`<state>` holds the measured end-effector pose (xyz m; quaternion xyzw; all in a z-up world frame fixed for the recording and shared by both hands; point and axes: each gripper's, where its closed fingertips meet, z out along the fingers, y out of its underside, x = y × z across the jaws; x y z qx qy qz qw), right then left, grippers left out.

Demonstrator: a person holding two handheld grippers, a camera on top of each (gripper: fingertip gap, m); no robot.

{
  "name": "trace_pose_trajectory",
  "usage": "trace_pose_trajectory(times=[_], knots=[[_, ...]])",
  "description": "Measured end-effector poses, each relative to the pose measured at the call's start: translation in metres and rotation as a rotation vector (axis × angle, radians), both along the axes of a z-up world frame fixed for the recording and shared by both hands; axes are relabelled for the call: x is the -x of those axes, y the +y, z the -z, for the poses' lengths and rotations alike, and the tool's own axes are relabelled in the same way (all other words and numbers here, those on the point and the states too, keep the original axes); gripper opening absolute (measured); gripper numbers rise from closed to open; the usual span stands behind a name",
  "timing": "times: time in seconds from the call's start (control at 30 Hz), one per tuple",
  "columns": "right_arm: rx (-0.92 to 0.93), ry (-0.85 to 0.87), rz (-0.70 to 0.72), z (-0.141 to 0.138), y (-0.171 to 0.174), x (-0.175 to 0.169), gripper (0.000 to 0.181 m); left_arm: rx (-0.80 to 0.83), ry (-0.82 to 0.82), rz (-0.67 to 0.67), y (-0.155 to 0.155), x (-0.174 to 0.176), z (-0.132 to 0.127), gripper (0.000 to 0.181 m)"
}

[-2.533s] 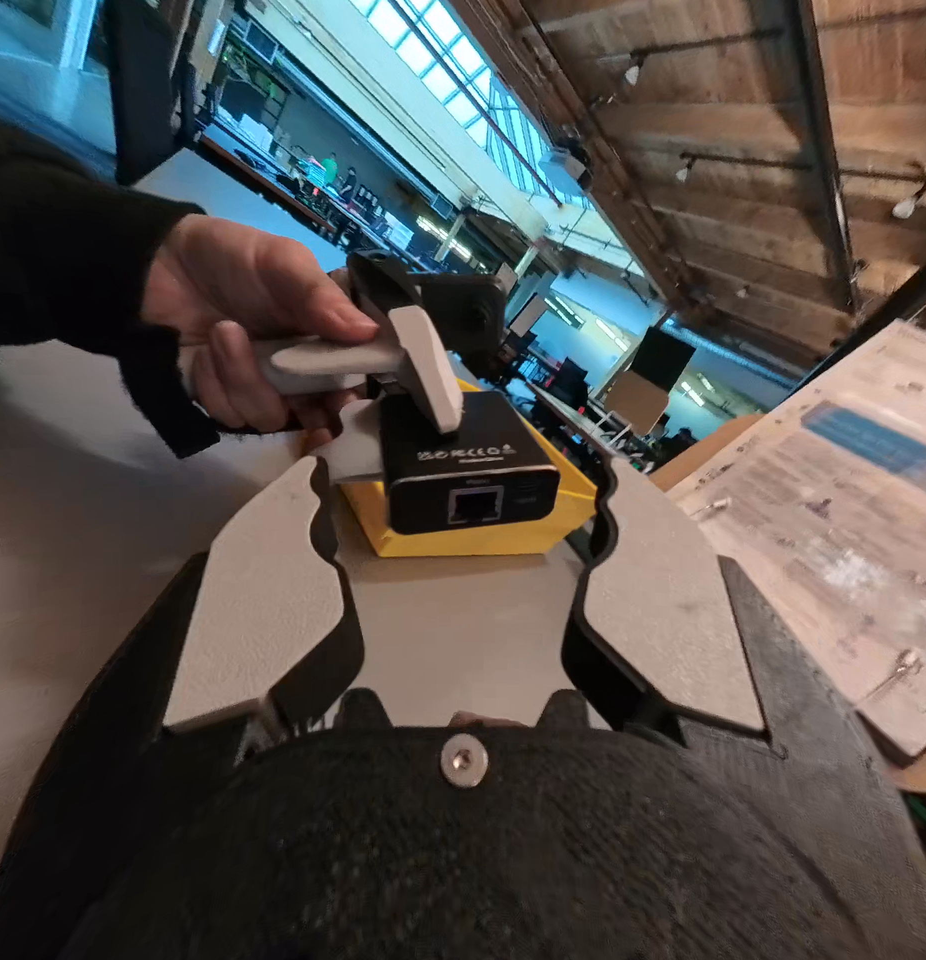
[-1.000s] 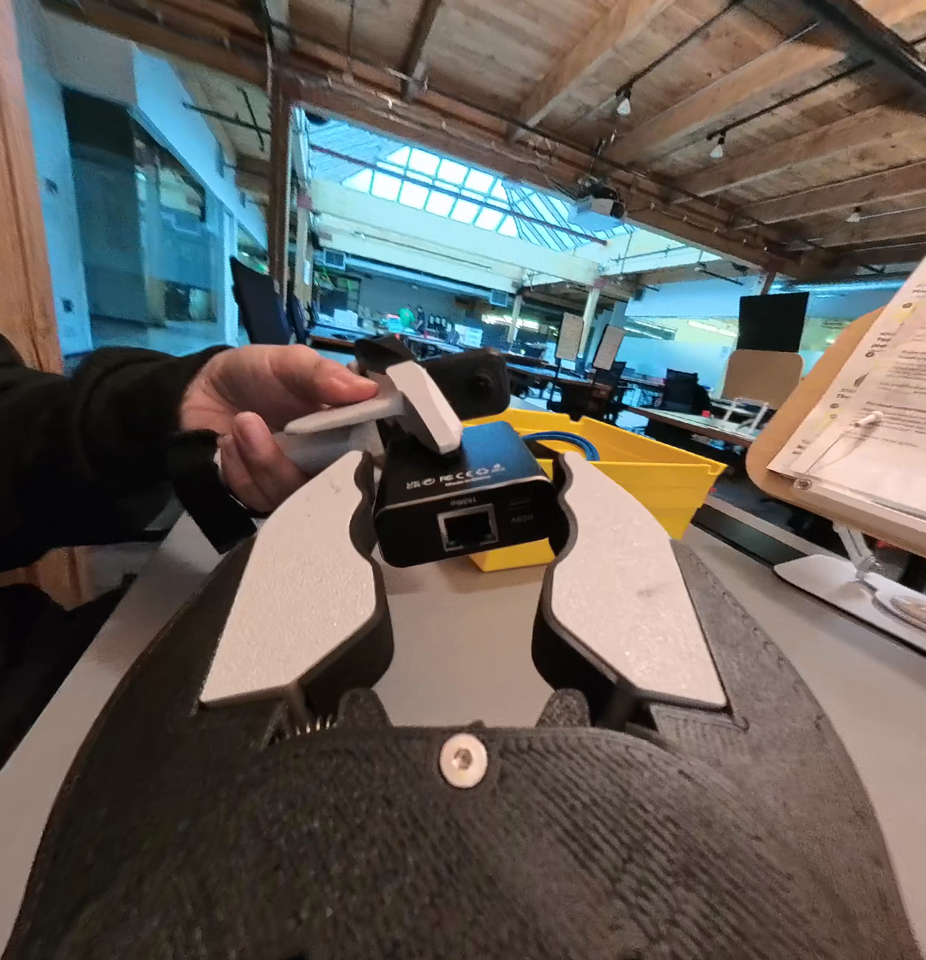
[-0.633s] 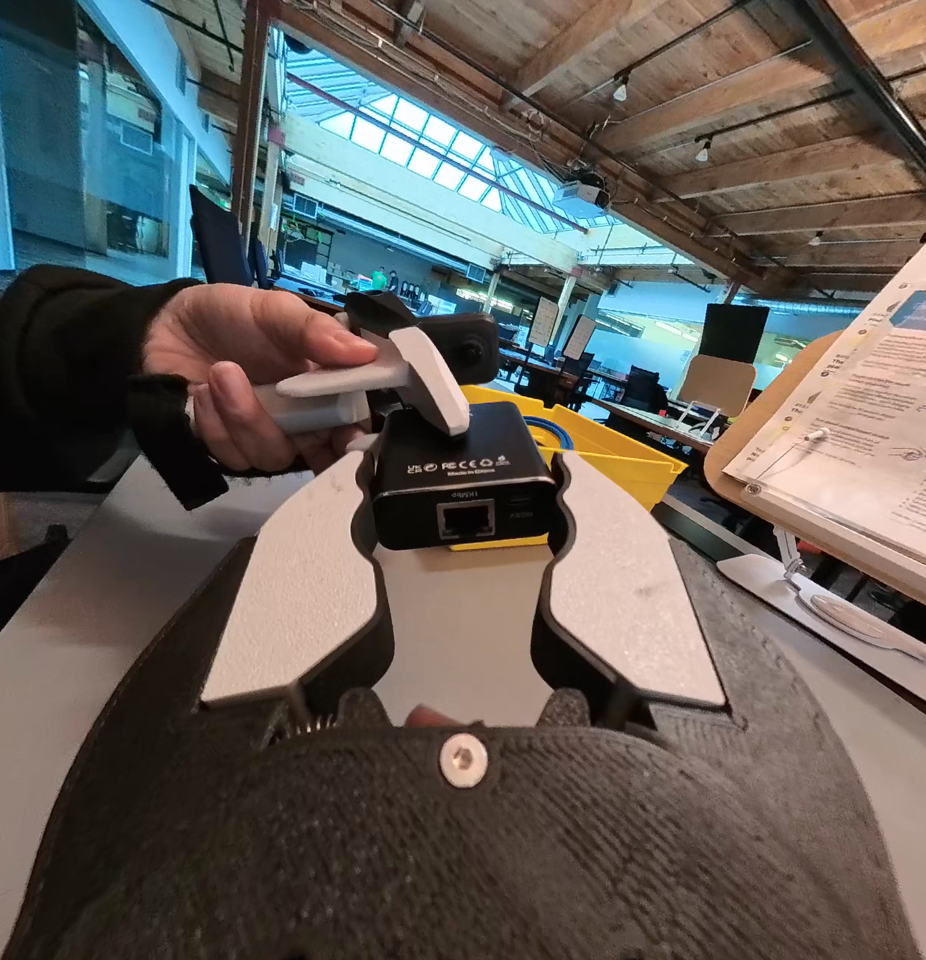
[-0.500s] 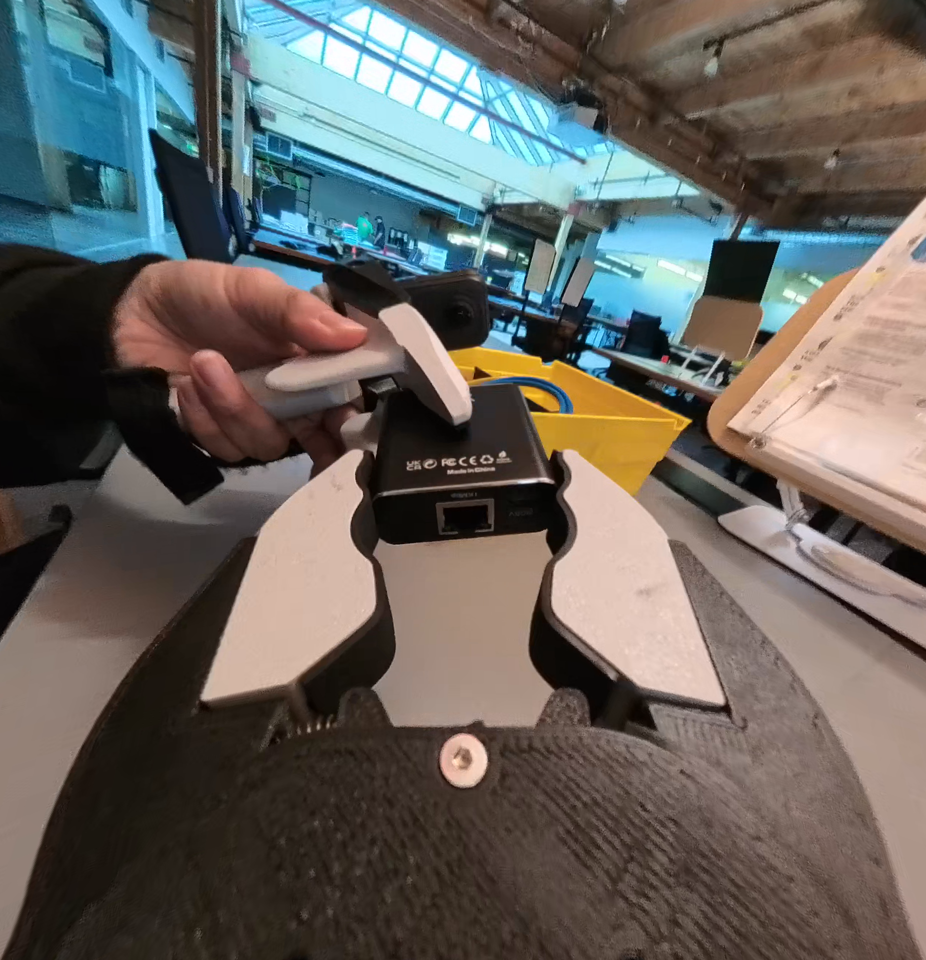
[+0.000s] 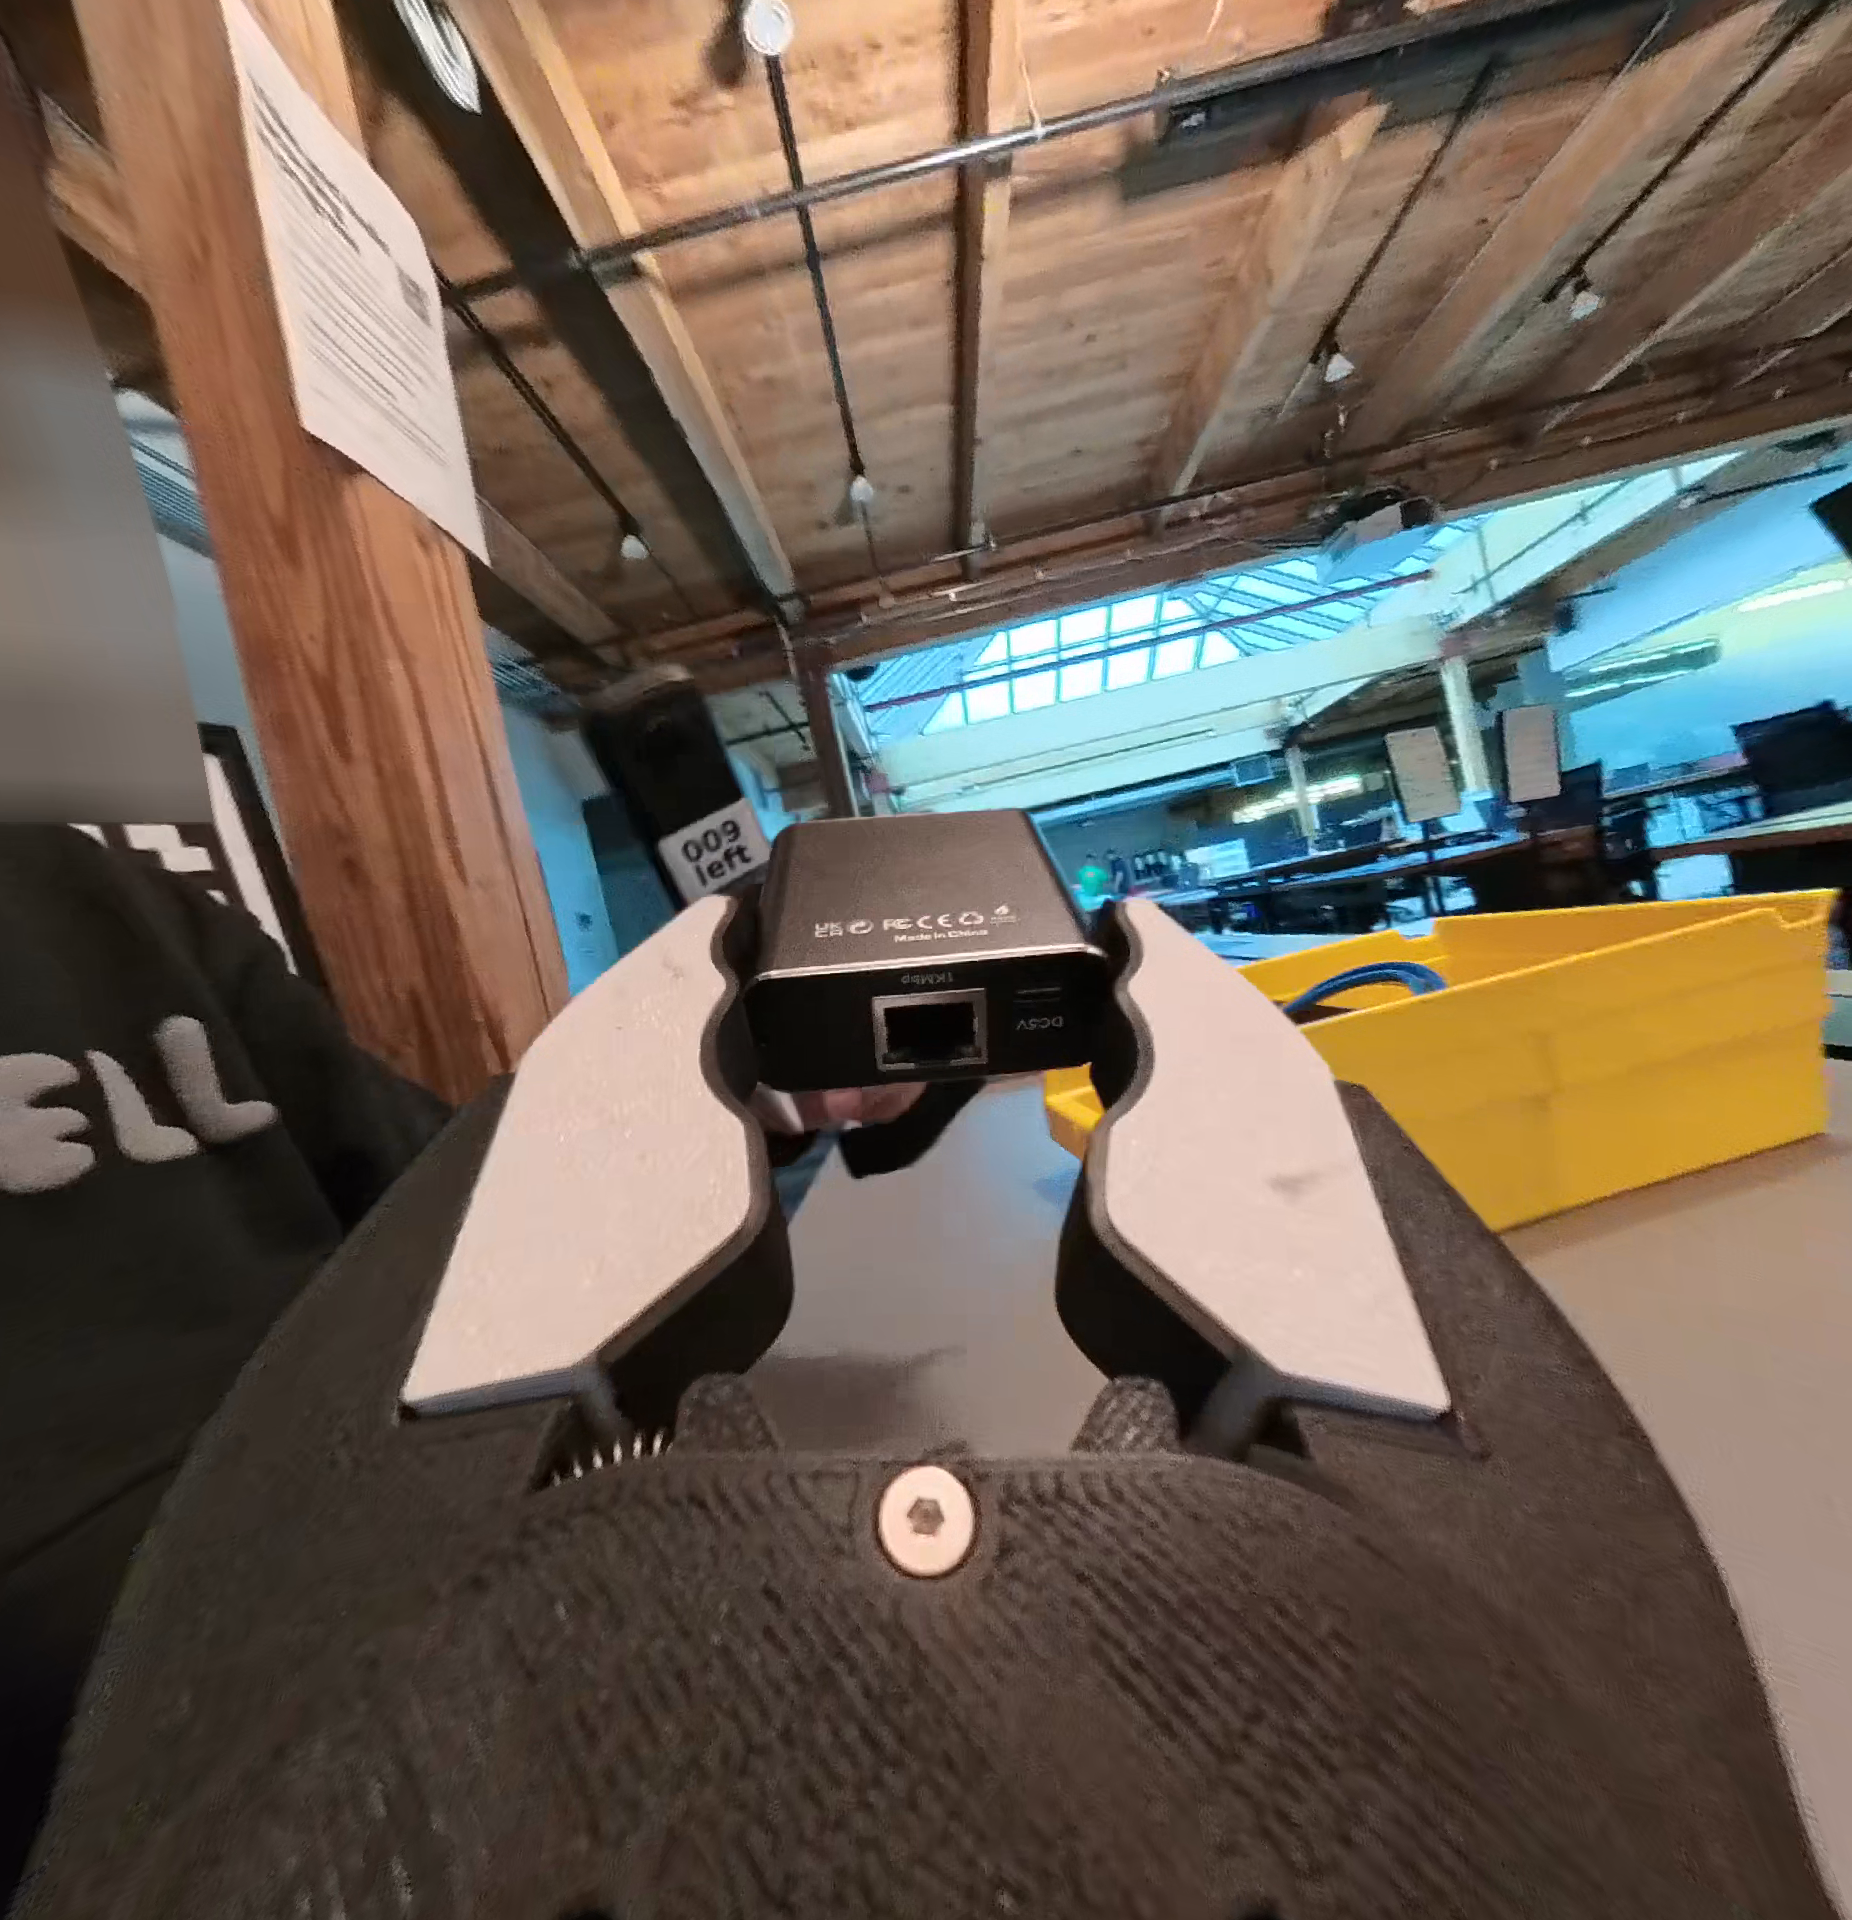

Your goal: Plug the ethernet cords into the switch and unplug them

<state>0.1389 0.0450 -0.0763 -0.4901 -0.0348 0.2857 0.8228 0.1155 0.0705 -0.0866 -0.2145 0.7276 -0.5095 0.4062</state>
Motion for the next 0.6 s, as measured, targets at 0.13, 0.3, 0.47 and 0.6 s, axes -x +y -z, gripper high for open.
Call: trace_pose_trajectory(times=[0.13,0.3,0.47,0.6], knots=[[0.031,-0.020,-0.064,0.004,0.005,0.012,0.064,-0.339,-0.202,-0.097,-0.005,-0.006,0.013,0.077],[0.159,-0.135,-0.175,0.025,0.016,0.042,0.064,-0.500,-0.371,-0.034,-0.011,0.002,0.015,0.045],[0.273,-0.226,-0.237,0.040,0.020,0.060,0.063,-0.601,-0.408,0.129,-0.008,0.018,0.021,0.033],[0.210,-0.147,-0.245,0.029,0.021,0.058,0.064,-0.567,-0.448,0.133,-0.006,0.018,0.017,0.031]])
